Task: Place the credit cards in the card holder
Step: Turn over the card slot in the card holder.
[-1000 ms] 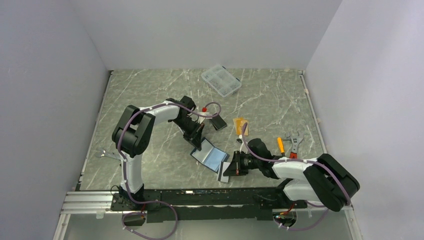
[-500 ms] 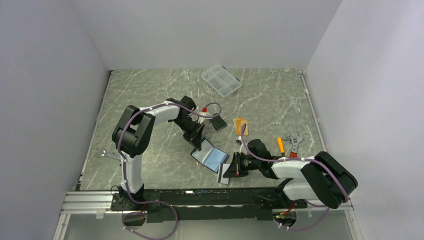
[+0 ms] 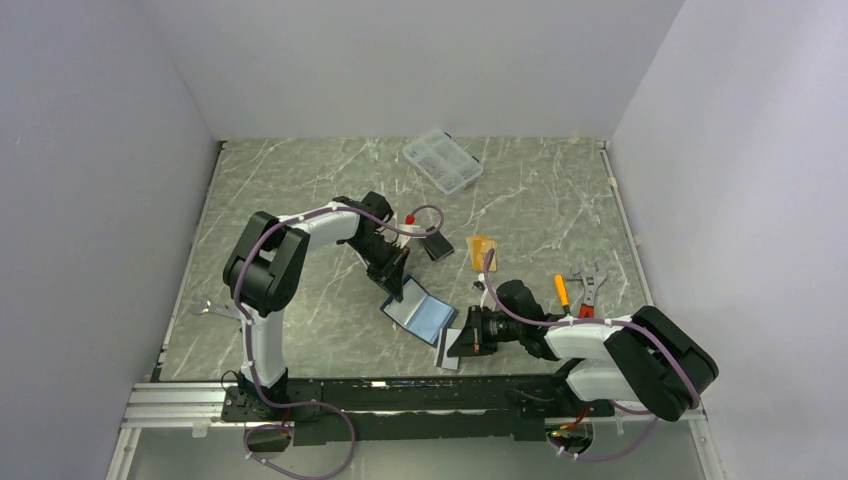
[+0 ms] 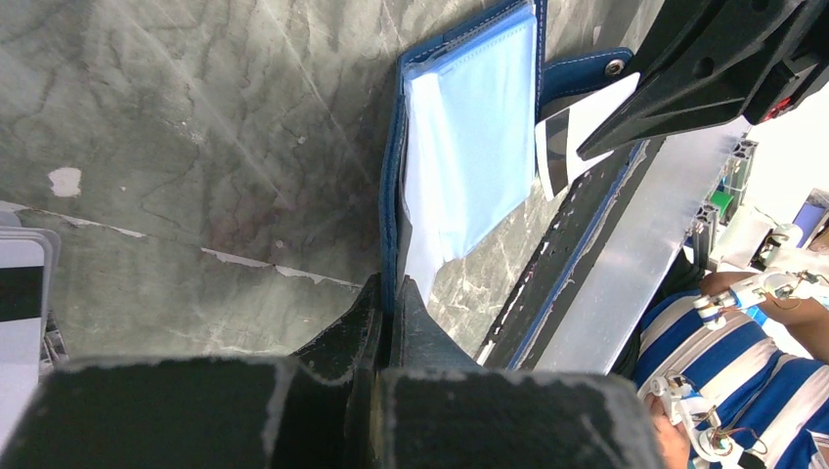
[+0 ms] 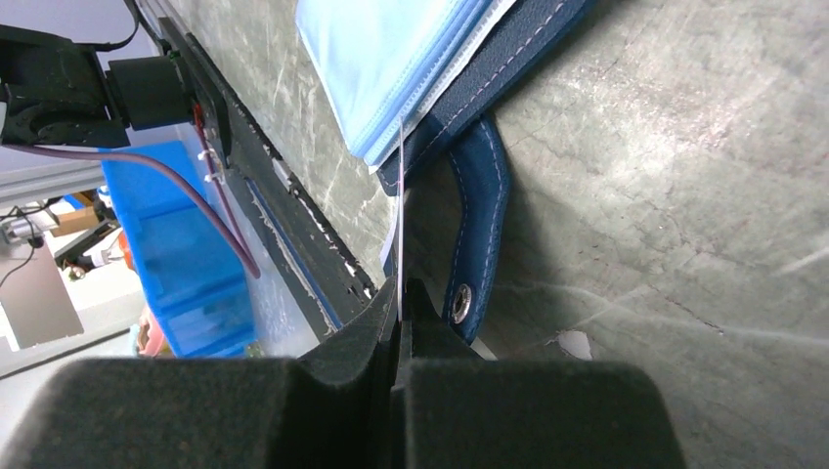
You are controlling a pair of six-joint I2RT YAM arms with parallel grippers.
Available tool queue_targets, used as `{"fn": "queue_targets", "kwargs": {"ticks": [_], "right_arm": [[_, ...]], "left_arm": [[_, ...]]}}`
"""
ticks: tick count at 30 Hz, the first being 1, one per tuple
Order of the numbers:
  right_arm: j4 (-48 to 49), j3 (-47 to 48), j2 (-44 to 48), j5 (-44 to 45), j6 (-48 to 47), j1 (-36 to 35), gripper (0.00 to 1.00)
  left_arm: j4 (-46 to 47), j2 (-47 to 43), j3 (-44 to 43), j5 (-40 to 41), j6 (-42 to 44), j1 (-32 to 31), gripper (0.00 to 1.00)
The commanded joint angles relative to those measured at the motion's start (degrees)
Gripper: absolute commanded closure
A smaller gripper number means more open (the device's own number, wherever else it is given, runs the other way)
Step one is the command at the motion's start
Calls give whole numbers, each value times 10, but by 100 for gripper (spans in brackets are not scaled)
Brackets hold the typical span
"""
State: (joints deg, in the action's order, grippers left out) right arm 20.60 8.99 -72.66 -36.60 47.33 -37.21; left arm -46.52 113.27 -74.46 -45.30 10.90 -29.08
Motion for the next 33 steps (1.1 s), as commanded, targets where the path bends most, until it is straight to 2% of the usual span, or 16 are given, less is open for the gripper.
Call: {"fn": "queue_targets", "kwargs": {"ticks": [1, 15, 33], "right_arm": [[-8, -12, 0, 3, -5, 1, 100], [16, 19, -53, -9, -13, 1, 100], [-54, 38, -1, -1, -41, 3, 100]], "left_arm": [[-8, -24, -1, -4, 13, -4, 100], [-11, -26, -3, -8, 17, -11, 100], [-14, -28, -2, -2, 20, -13, 100]]}}
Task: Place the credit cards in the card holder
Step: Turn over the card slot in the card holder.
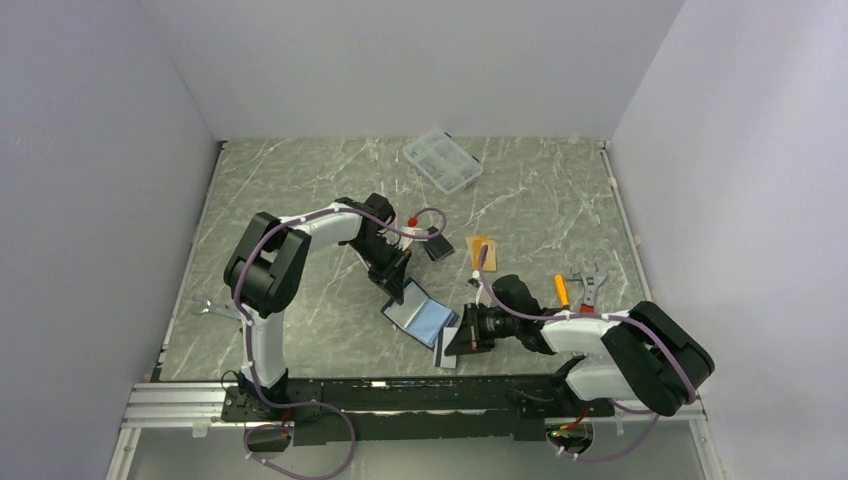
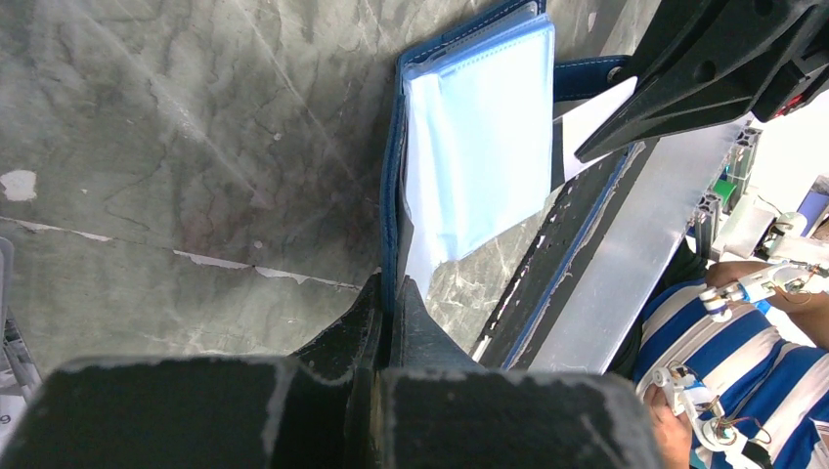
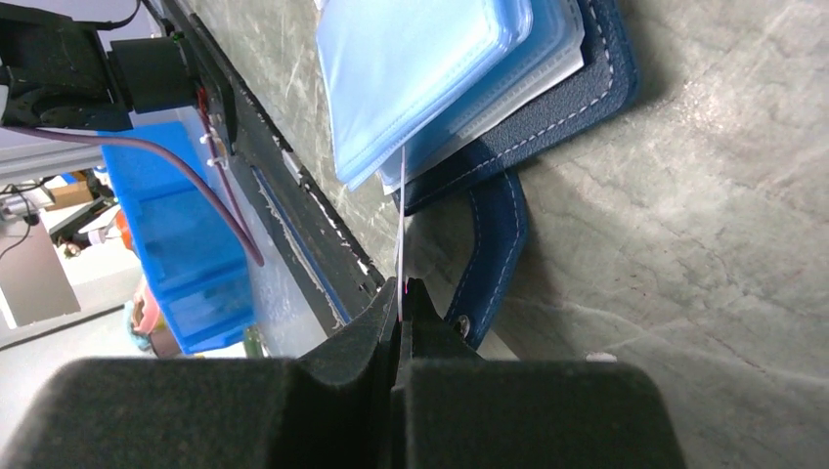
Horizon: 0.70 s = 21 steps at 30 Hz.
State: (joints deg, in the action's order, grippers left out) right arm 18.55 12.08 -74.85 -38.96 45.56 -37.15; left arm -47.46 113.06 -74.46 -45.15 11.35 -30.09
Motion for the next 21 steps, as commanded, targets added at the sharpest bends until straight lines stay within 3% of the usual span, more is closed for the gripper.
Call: {"fn": "queue_targets", "kwargs": {"ticks": [1, 12, 21], "right_arm": [[-43, 5, 26, 24, -26, 2, 100], [-105, -16, 111, 22, -29, 4, 100], [-45, -9, 47, 5, -23, 4, 100]], "left_arm": [[-4, -26, -2, -3, 15, -3, 100], [-3, -26, 1, -3, 15, -3, 100], [-3, -26, 1, -6, 14, -4, 100]]}}
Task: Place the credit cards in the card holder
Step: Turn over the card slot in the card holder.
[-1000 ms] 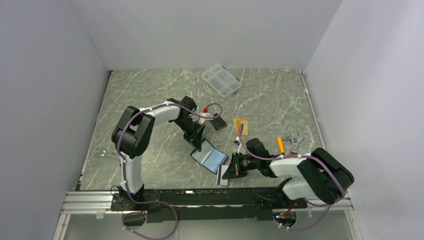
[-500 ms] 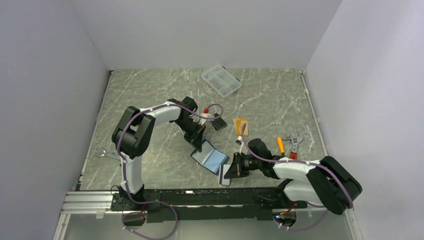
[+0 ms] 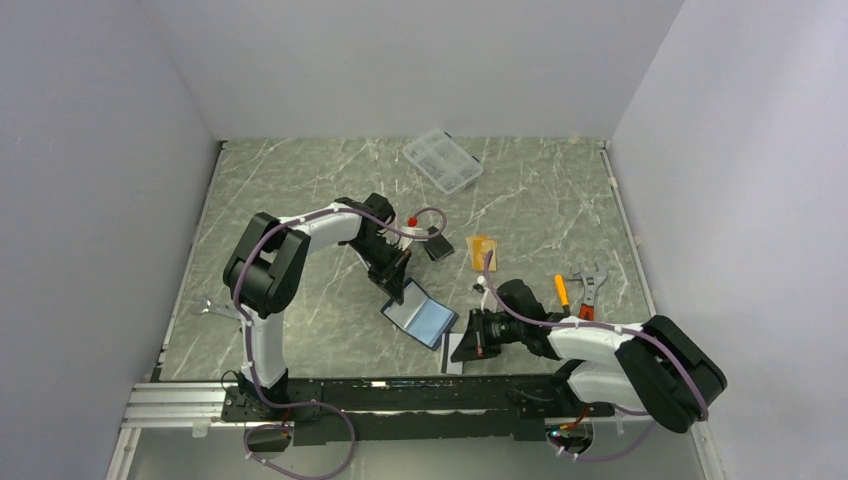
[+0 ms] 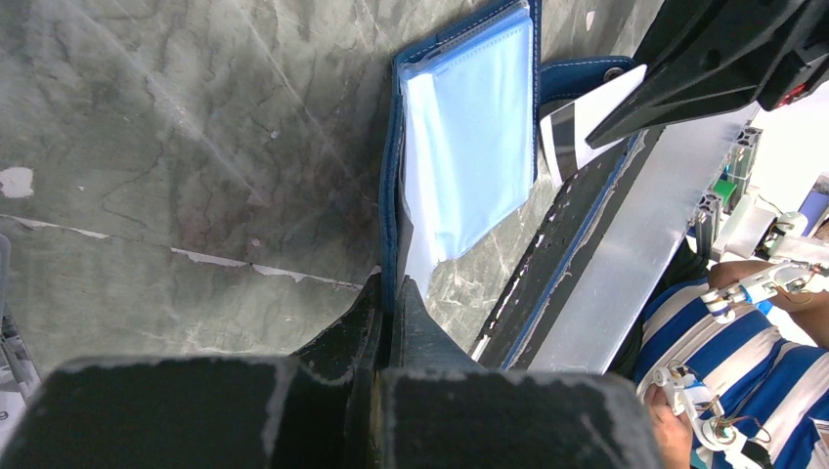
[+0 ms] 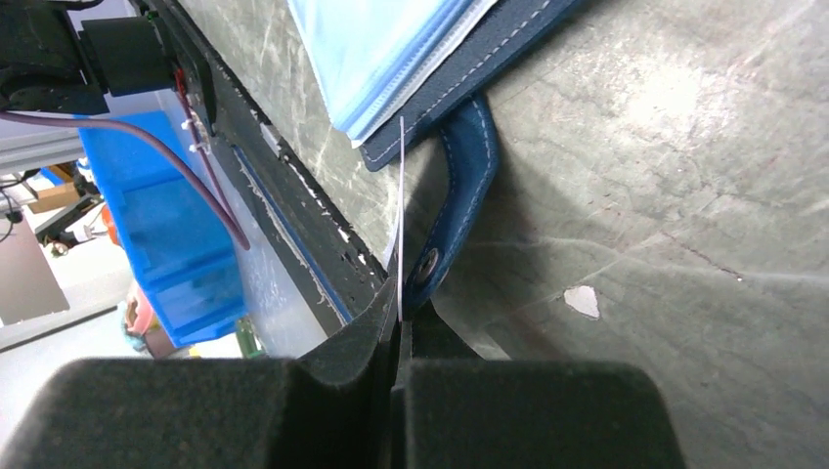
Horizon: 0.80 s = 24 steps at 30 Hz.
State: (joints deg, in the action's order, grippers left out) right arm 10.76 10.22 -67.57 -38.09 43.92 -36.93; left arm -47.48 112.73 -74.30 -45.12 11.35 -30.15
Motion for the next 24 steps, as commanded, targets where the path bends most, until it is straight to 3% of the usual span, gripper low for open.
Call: {"fn": "queue_targets", "kwargs": {"ticks": [1, 15, 24], "right_arm": [[37, 11, -30, -4, -8, 2, 100], [21, 9, 5, -3, -9, 2, 100], [52, 19, -43, -10, -8, 2, 100]], "left_arm": [[-3, -22, -1, -6, 15, -3, 100], [-2, -20, 0, -10, 14, -3, 100], [-3, -24, 2, -11, 16, -3, 100]]}}
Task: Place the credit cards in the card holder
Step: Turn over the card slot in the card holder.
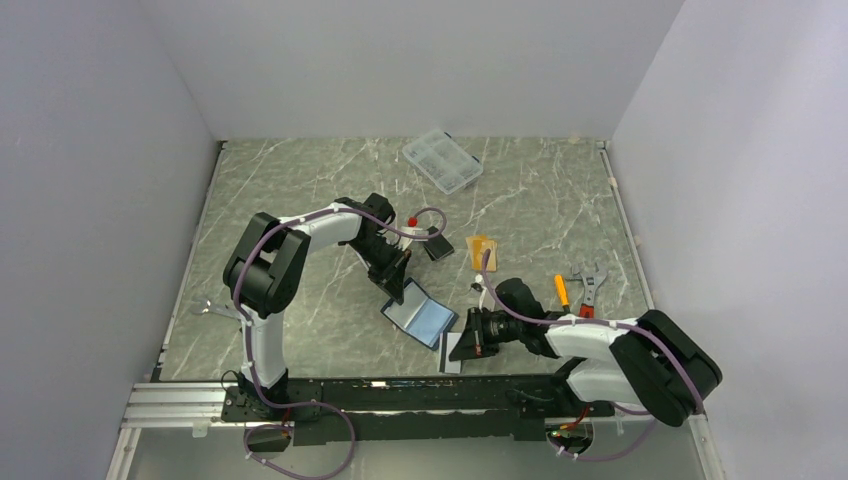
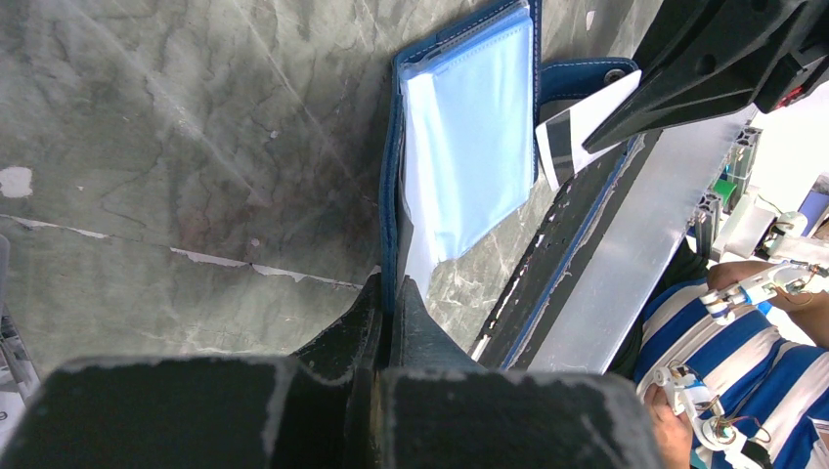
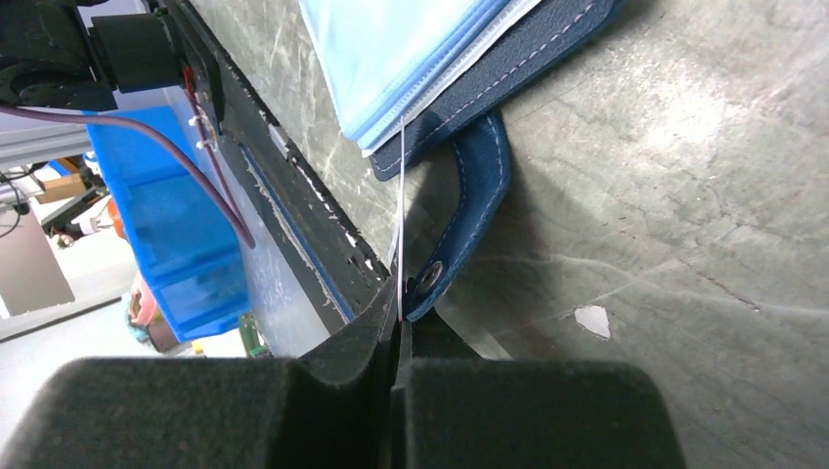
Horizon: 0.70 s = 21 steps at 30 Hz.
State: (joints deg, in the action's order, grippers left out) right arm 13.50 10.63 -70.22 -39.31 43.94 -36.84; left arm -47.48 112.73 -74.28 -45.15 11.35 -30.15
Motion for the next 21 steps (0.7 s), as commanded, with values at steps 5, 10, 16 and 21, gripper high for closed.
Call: {"fn": "queue_targets", "kwargs": {"ticks": [5, 10, 16, 21], "right_arm": [[32, 16, -25, 2, -8, 1, 100], [30, 18, -21, 4, -10, 1, 100], [29, 25, -27, 4, -12, 1, 100], [32, 30, -39, 2, -13, 1, 100]], "left_arm": [[-2, -25, 3, -13, 16, -4, 100], [-3, -25, 1, -13, 15, -3, 100], [-3, -26, 2, -14, 16, -4, 100], [-4, -27, 3, -16, 16, -4, 100]]}}
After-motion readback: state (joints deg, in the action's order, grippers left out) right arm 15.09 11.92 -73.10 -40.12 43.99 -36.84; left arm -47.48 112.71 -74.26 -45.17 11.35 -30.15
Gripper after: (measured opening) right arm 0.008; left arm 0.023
